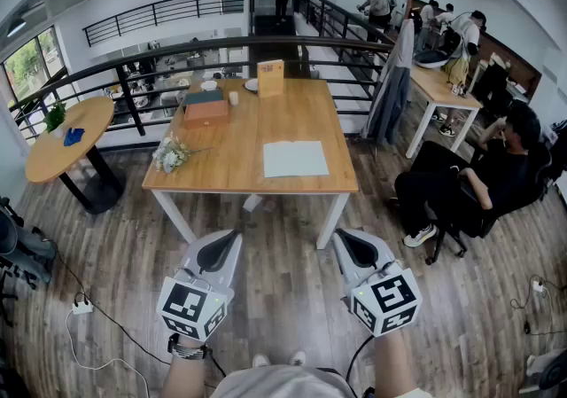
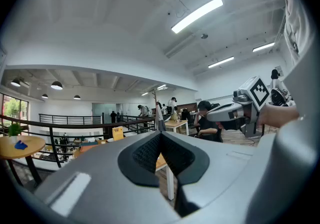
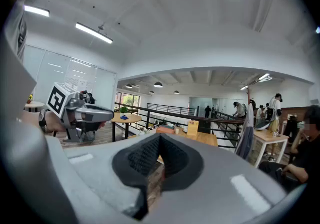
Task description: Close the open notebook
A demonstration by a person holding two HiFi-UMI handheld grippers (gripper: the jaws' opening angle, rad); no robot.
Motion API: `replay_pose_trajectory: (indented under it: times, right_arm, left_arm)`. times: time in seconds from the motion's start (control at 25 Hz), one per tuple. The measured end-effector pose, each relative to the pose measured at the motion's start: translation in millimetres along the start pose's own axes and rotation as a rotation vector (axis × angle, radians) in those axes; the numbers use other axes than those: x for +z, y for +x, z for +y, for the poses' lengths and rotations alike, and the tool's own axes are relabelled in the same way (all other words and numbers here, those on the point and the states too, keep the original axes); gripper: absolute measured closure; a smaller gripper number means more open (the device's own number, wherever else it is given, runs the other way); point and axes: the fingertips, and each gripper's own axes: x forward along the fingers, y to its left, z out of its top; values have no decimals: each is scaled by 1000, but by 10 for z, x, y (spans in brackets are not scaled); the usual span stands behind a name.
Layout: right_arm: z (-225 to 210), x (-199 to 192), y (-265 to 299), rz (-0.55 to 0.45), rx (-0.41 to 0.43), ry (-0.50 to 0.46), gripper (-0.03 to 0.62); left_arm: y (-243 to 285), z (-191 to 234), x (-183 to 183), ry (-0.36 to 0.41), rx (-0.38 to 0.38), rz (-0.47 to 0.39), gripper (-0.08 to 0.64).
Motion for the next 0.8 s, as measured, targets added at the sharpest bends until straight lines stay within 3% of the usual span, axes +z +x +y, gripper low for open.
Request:
replay_pose_trajectory:
  times: [0.28, 0.52, 0.8]
  right_arm:
    - [-182, 79, 39, -54, -25, 49, 591]
    - [-249, 90, 70, -45, 31, 61, 591]
    - [-470, 8, 32, -36, 12, 48, 591]
  left_arm:
    - [148, 28, 3, -6, 14, 1, 552]
    - [278, -29, -11, 14, 9, 18, 552]
    - [379, -113, -38, 10, 39, 27, 551]
